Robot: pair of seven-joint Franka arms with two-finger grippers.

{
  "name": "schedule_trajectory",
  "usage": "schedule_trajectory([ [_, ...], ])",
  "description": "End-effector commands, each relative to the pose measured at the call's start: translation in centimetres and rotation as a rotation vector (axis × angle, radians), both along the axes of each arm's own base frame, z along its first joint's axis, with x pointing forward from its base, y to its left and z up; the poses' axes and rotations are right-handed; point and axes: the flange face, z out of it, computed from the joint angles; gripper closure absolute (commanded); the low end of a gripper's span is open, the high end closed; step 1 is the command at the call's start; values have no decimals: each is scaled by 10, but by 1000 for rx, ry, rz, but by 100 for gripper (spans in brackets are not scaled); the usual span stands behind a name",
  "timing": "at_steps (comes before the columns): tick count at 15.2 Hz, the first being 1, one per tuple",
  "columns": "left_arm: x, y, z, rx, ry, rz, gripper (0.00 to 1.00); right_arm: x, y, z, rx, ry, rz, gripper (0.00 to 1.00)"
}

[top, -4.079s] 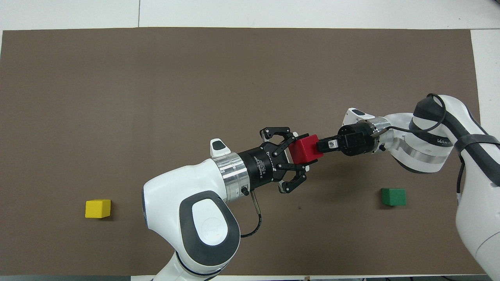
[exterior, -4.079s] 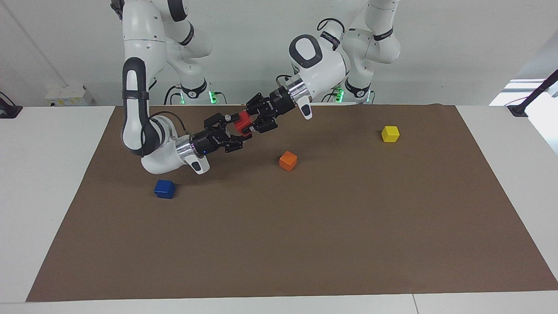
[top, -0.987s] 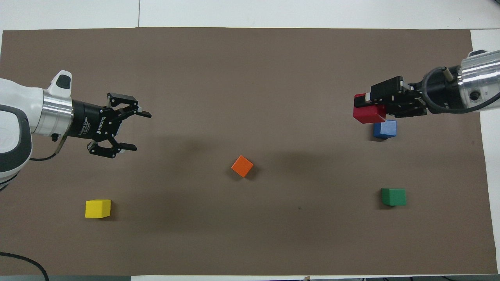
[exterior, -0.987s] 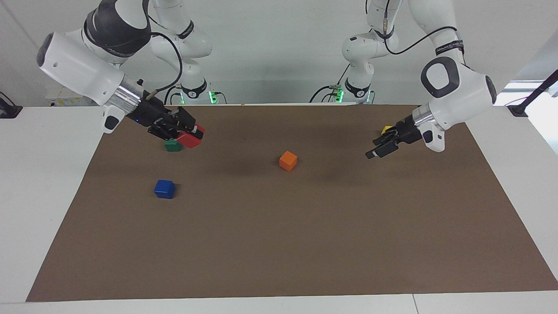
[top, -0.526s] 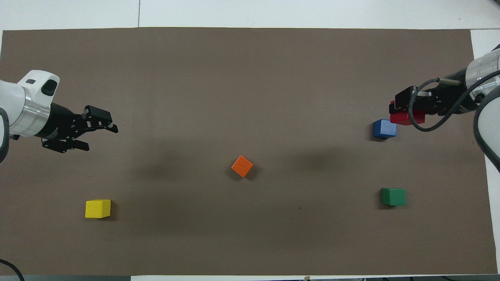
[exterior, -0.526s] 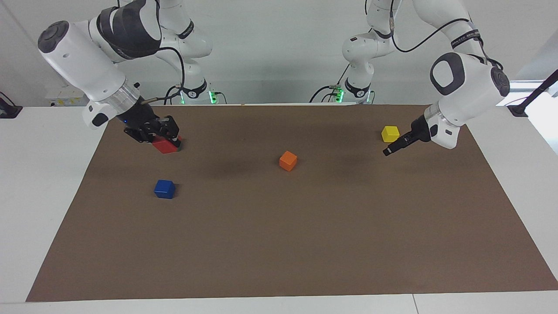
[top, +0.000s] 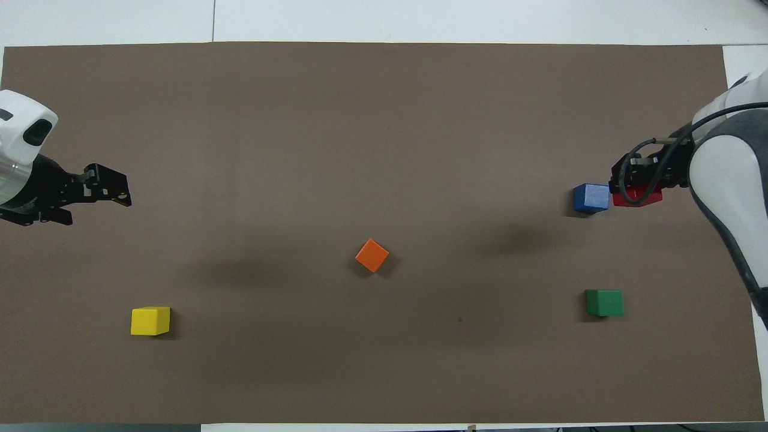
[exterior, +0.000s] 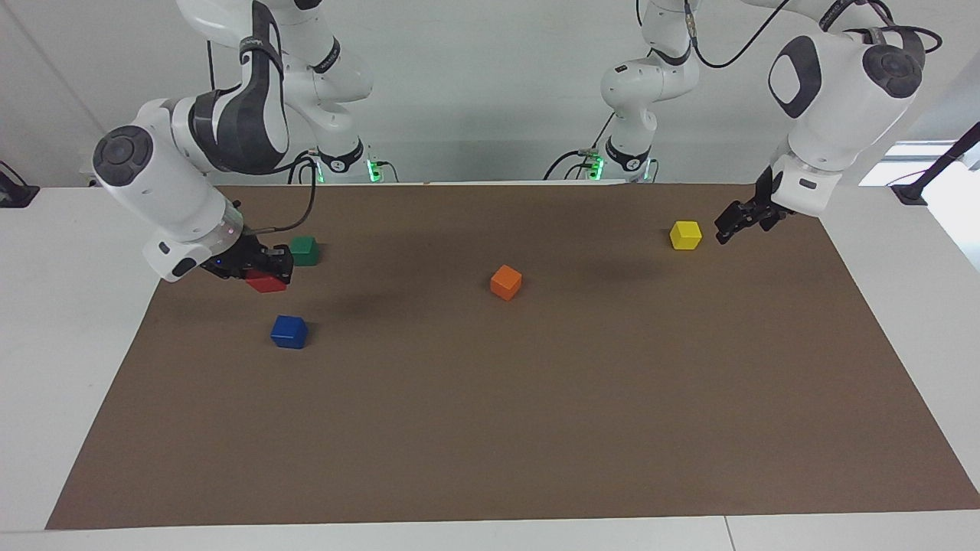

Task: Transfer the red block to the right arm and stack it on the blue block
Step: 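Carry the red cube with the right gripper over the blue cube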

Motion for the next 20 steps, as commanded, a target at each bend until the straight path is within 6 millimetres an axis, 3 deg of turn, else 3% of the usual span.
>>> schedule_trajectory([
  [1,-2,-6,17,24,10,-38,0,7,-4,-21,-21,-41,27,100],
  [5,0,-14,24,19,32,-125,0,14,-8,-40,-29,-54,-42,100],
  [7,10,-5,26,13,64,-120,0,14,-19,-50,-36,-42,-101,100],
  [9,16,-10,48,16,55,-128,0,12,-25,-62,-43,-34,-149,100],
  [11,13,0,42,11,59,-105,0,11,-27,-72,-52,-39,-199,100],
  [14,10,-14,38,15,66,-121,0,10,-26,-80,-54,-39,-215,100],
  [20,12,-18,46,19,27,-149,0,14,-22,-96,-64,-34,-237,100],
])
